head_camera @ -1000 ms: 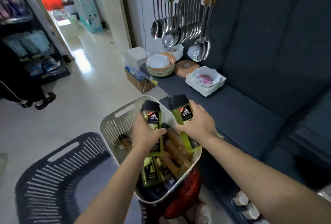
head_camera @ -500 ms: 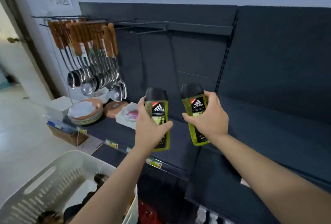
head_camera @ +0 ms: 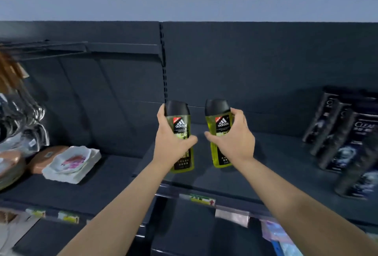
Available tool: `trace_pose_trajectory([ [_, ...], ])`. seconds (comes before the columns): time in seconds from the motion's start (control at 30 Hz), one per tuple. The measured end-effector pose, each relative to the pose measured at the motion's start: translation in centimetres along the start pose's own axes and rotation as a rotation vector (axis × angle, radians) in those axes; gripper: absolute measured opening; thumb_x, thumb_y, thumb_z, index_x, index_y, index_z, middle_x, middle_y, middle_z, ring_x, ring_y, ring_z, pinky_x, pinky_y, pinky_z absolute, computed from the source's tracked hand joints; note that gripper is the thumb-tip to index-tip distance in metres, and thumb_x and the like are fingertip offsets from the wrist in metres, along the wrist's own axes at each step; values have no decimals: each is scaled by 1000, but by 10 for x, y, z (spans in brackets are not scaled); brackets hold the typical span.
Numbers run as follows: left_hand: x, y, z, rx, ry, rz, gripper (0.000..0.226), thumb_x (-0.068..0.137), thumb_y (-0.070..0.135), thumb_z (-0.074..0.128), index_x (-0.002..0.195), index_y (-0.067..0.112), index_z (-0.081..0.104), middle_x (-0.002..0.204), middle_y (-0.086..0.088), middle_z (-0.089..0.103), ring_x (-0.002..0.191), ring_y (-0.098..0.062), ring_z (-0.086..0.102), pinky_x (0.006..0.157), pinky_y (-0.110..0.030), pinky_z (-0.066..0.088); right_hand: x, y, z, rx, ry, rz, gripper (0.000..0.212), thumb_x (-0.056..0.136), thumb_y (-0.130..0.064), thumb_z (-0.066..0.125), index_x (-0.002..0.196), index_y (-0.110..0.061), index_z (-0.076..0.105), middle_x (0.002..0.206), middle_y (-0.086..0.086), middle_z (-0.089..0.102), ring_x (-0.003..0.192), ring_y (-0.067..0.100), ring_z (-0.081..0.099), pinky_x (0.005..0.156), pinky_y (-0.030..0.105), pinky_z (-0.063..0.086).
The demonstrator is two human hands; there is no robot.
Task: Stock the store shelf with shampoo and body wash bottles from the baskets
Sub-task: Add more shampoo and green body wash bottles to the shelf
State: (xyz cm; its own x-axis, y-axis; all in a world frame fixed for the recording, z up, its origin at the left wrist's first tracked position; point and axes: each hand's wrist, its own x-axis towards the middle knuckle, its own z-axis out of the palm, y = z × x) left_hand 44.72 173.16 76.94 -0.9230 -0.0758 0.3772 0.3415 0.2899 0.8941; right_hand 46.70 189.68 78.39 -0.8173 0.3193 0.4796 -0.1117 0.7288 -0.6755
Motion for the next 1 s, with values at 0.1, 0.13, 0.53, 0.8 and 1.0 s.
trace_pose_trajectory([
  [0.1,7,4,47,-24,-31,-27,113,61,18,80,143,47,9,110,-2,60,89,-14,64,75,-25,51,12,38,-20,-18,24,58,85,64,-45,84,130,-22,36,130,-8,49,109,18,58,82,37,50],
  [0.13,10,5,62,-32,-42,-34,113,61,17,80,143,47,8,110,-1,60,90,-13,64,75,-26,51,17,50,-26,-29,34,72,85,64,-45,84,130,-22,36,130,-8,49,110,19,58,82,38,51],
  [0.53,61,30,203,-117,-368,-64,86,76,7,81,138,26,24,112,9,57,102,-2,56,87,-25,43,62,151,-65,39,179,205,89,65,-32,87,133,-18,31,133,-2,43,116,22,53,83,38,50],
  [0.8,83,36,267,-216,-475,-108,62,74,-3,78,120,20,43,106,1,64,101,-13,63,82,-25,50,61,170,-67,10,204,235,90,67,-33,85,133,-20,26,133,-3,42,121,19,48,84,39,51],
  [1.0,91,27,287,-212,-476,-68,57,76,1,78,124,13,49,110,-5,67,100,-14,66,78,-23,54,60,173,-67,1,200,235,90,66,-36,85,133,-21,26,131,-4,43,122,19,46,83,37,48],
])
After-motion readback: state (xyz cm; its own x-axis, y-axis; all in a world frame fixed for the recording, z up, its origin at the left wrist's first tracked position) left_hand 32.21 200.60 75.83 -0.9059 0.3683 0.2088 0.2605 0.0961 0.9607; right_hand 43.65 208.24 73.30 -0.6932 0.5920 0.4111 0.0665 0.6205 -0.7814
